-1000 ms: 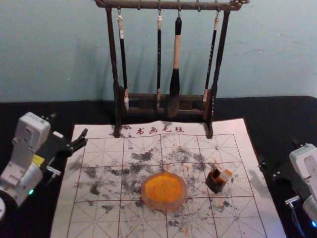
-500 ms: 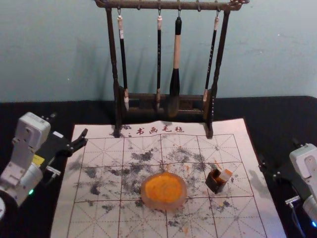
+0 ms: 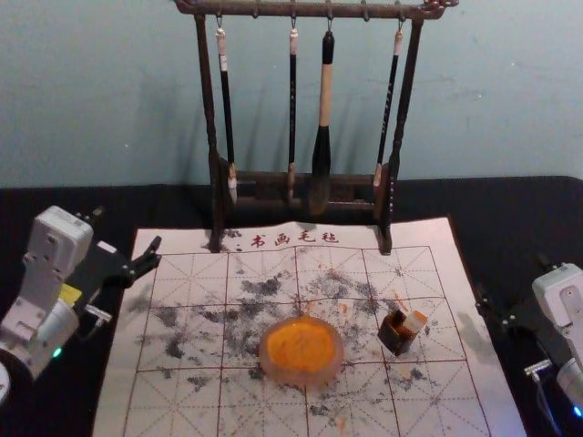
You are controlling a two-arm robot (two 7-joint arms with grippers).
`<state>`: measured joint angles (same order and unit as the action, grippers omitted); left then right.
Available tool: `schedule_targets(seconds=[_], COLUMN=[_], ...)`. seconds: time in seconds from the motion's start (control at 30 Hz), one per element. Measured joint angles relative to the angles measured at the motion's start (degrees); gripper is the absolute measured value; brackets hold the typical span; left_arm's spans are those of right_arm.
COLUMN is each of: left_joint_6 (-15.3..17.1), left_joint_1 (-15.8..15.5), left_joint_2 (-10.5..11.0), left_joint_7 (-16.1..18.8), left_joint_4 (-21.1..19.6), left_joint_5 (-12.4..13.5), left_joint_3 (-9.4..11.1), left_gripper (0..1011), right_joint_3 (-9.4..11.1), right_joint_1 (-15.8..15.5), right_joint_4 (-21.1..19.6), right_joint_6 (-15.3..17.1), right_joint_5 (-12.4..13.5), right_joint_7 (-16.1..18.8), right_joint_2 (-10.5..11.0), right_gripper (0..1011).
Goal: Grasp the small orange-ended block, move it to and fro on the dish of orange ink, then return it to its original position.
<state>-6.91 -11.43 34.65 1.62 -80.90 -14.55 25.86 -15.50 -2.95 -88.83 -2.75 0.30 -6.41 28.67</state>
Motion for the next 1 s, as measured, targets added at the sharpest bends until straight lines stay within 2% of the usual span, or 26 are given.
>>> schedule_targets(seconds=[1.0], left_joint_6=[0.0], left_joint_1=[0.0], left_joint_2=[0.0], left_joint_7=[0.0], left_joint_4=[0.0], left_joint_5=[0.0], left_joint_3=[0.0], left_gripper=[1001], right_joint_3=[0.0], right_joint_1=[0.0], right_joint_4=[0.0], right_joint_6=[0.0], right_joint_5=[0.0], right_joint_7=[0.0], right_joint_2=[0.0], right_gripper=[1002])
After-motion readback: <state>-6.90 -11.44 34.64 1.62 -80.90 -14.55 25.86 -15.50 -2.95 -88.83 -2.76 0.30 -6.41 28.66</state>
